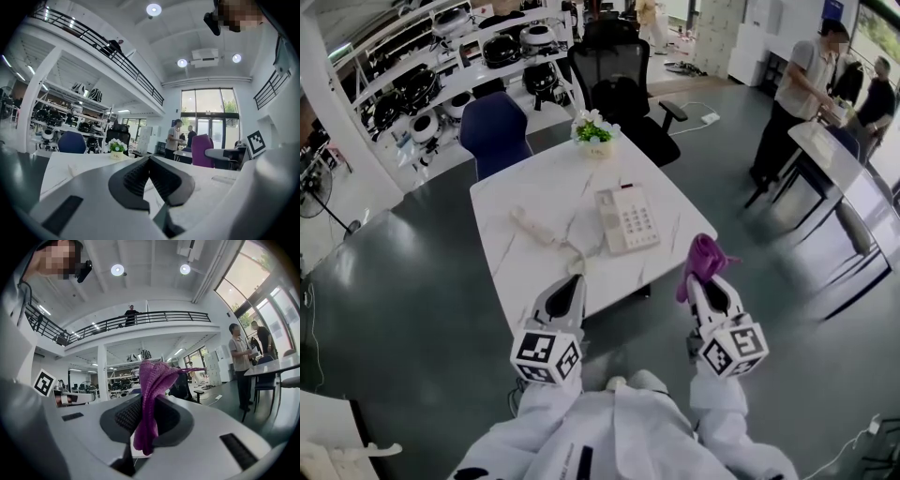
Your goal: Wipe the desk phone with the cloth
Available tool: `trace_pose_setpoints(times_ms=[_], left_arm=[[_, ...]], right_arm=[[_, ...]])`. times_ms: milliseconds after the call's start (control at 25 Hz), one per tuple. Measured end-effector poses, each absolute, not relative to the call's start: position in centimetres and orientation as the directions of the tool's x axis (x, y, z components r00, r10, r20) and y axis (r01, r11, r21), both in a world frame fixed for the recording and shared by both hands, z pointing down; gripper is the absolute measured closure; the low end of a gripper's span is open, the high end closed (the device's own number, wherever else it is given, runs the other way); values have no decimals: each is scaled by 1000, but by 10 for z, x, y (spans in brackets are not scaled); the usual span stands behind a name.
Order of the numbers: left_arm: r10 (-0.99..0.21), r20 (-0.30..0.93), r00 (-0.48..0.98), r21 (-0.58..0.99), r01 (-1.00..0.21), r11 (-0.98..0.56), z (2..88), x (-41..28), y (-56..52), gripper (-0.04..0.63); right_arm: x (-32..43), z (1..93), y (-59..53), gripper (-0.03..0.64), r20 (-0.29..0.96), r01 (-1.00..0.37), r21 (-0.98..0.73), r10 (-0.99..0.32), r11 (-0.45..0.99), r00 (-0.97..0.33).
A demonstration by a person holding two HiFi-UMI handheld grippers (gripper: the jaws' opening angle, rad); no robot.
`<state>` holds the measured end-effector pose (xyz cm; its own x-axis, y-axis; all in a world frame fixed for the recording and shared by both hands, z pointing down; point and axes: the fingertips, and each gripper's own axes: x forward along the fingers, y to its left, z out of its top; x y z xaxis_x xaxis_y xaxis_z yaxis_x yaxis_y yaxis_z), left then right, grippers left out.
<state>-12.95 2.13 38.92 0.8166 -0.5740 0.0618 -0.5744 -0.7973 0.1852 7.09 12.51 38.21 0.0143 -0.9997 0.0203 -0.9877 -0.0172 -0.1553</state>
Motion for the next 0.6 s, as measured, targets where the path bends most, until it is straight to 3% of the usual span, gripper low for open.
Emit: trace_pose_setpoints(times_ms=[600], left_arm=[[-624, 106, 774, 222, -630, -744, 409, -81, -48, 598]], right_arm=[[134, 398, 40, 578, 55, -982, -188, -998, 20, -31]])
